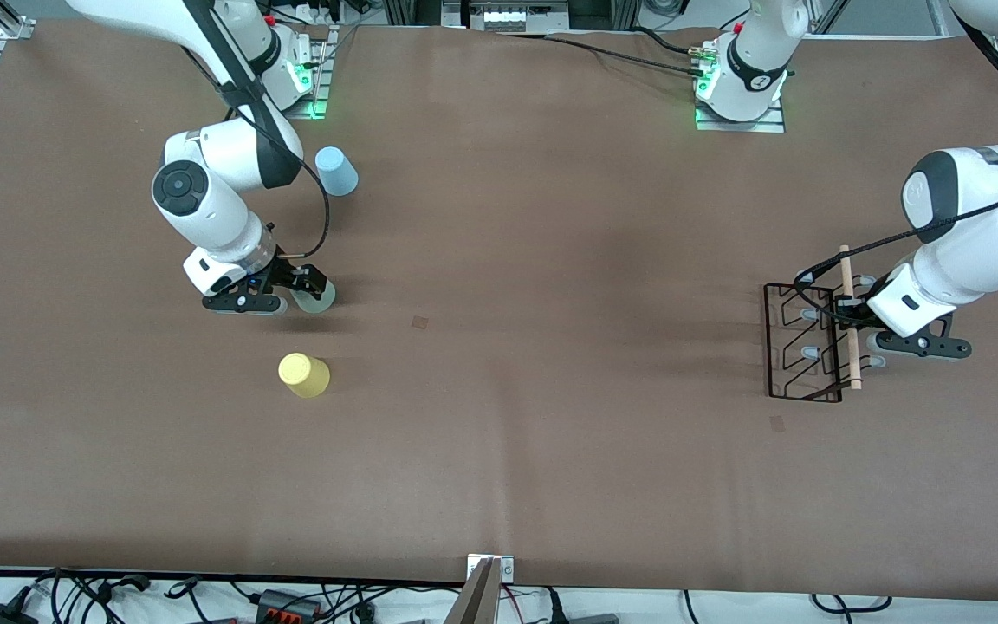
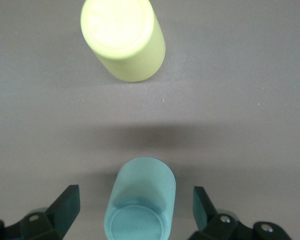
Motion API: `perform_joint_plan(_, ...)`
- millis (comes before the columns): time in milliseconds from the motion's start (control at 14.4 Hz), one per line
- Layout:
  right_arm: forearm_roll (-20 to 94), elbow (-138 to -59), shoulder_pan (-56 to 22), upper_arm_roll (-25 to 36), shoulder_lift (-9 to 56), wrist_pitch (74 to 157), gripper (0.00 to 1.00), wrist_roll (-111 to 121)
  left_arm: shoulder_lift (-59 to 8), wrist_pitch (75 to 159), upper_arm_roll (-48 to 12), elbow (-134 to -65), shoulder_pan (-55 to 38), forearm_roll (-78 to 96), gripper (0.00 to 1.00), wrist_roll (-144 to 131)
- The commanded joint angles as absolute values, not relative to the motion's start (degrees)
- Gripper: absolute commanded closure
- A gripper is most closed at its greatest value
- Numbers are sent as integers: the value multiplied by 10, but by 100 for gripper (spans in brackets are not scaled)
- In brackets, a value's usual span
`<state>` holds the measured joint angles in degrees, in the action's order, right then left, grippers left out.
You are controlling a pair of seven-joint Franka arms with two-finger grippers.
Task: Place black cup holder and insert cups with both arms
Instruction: 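Carry the rack toward the table middle while the right gripper grasps the teal cup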
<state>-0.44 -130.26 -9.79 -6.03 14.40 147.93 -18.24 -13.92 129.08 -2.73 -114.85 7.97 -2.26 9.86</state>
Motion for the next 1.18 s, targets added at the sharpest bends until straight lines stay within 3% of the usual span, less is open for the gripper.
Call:
perform_joint_plan(0, -1, -1338, -103, -59, 142, 1517, 0, -190, -118, 1234, -37, -1109, 77, -35, 99, 97)
perform_joint_plan(279, -1, -1354, -110, -60, 144, 1522, 0, -190, -121, 1086, -71, -1012, 62, -31, 99, 98)
perform_joint_plan(697, -1, -1355, -110, -59, 145, 1523, 0, -190, -155, 1082, -237, -987, 54, -27, 99, -29)
perform_joint_plan(766, -1, -1355, -110, -60, 145, 1523, 7, -190, -174, 1085, -253, -975, 41, -26, 99, -67)
perform_joint_plan(836, -1, -1354, -110, -59, 145, 1522, 34, -189, -195, 1086, -260, -955, 21, -25, 99, -114)
perform_joint_plan(975, -1, -1352, -109, -59, 144, 1518, 72, -190, -212, 1087, -261, -933, -37, -26, 99, -207)
perform_joint_plan(1114, -1, -1347, -107, -59, 137, 1517, 83, -182, -232, 1107, -261, -916, -82, -27, 99, -293)
